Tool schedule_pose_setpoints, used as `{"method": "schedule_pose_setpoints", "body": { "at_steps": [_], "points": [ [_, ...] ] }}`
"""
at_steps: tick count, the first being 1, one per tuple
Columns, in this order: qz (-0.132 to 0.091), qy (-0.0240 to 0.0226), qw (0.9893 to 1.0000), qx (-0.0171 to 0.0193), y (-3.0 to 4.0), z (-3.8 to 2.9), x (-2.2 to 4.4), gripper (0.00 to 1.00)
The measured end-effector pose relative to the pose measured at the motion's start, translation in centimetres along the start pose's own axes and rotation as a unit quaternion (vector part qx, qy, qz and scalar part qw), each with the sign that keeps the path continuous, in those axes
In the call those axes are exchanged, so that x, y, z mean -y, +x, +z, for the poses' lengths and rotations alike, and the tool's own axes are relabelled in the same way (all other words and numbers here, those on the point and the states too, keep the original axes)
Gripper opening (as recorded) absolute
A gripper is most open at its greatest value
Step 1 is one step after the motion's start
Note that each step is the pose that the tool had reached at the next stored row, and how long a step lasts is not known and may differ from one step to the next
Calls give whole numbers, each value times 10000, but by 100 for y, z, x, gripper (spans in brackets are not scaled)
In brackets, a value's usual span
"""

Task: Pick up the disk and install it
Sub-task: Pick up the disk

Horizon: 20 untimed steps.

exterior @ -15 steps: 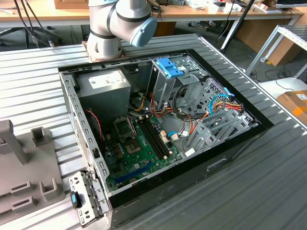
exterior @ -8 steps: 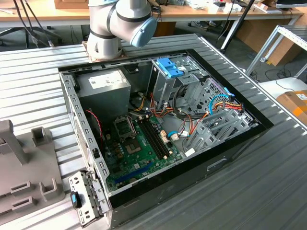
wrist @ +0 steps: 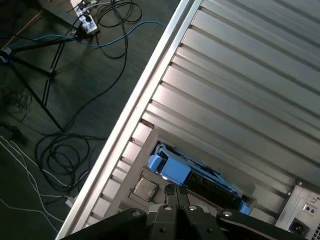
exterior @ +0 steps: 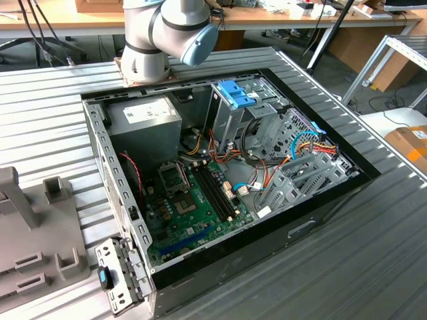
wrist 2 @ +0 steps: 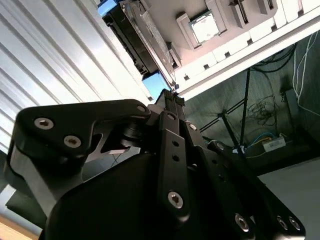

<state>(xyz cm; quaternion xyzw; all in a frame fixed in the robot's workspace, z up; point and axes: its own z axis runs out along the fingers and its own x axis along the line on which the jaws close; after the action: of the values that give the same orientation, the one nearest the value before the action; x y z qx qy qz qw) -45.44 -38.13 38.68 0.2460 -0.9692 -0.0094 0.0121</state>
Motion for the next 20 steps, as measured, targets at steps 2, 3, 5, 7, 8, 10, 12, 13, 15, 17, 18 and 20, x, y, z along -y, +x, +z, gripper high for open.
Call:
{"method": "schedule_pose_setpoints", "body": {
  "at_steps": [2, 3, 5, 7, 8, 10, 12, 13, 15, 17, 18, 20],
  "points": [
    [-236, 11, 9997, -10, 0, 0, 0, 11],
    [-376, 17, 9993, -15, 0, 1, 0, 11],
    [-737, 38, 9973, -31, 0, 2, 0, 11],
    [-925, 43, 9957, -36, 0, 3, 0, 11],
    [-1012, 45, 9949, -39, 0, 4, 0, 11],
    [-1414, 55, 9899, -48, 0, 7, 0, 11],
    [-1627, 62, 9866, -55, 0, 8, 0, 11],
    [-1777, 67, 9840, -59, 0, 9, 0, 11],
    [-2029, 73, 9792, -66, 0, 10, 0, 11],
    [-2324, 81, 9726, -73, 0, 11, 0, 11],
    [-2424, 83, 9701, -76, 0, 11, 0, 11],
    [-2562, 87, 9665, -79, 0, 12, 0, 11]
  ]
}}
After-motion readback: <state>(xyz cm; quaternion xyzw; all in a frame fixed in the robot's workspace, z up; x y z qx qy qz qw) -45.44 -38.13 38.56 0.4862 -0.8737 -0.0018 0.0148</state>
